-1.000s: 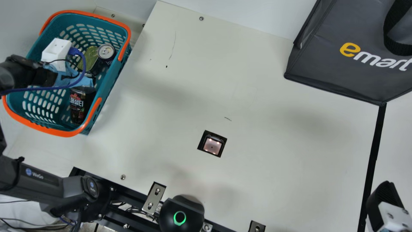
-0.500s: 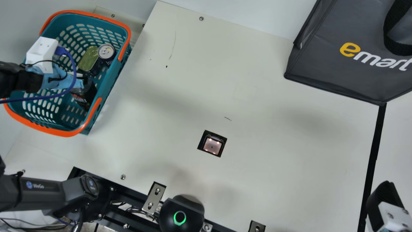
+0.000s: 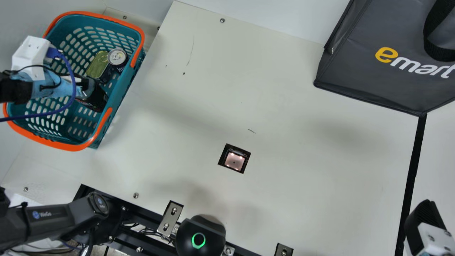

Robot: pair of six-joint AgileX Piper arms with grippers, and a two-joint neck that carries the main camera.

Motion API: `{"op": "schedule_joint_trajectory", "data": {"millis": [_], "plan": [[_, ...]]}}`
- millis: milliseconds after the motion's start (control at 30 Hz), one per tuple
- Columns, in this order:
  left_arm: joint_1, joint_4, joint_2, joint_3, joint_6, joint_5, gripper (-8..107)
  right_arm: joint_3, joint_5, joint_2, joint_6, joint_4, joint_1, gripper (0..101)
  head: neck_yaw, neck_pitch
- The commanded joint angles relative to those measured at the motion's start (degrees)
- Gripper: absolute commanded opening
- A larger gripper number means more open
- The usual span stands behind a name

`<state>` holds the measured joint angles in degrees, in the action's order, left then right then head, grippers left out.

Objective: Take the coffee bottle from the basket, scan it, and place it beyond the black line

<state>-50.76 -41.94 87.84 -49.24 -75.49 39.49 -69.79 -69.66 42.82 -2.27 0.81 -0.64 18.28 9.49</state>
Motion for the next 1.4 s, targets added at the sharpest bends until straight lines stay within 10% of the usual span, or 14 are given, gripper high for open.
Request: {"op": "schedule_joint_trajectory", "data": {"millis": [0,1367], "plan": [[-0.3,-0.2,-0.6,-0.5,0.0,0.9,10,0.0,0.0,0.0,0.0,0.0,0.0,91,0.1,-1.6],[-0.6,-1.4,-11.5,-17.5,6.5,18.4,10,0.0,-0.1,0.0,0.0,0.0,0.0,91,0.1,-1.6]]}}
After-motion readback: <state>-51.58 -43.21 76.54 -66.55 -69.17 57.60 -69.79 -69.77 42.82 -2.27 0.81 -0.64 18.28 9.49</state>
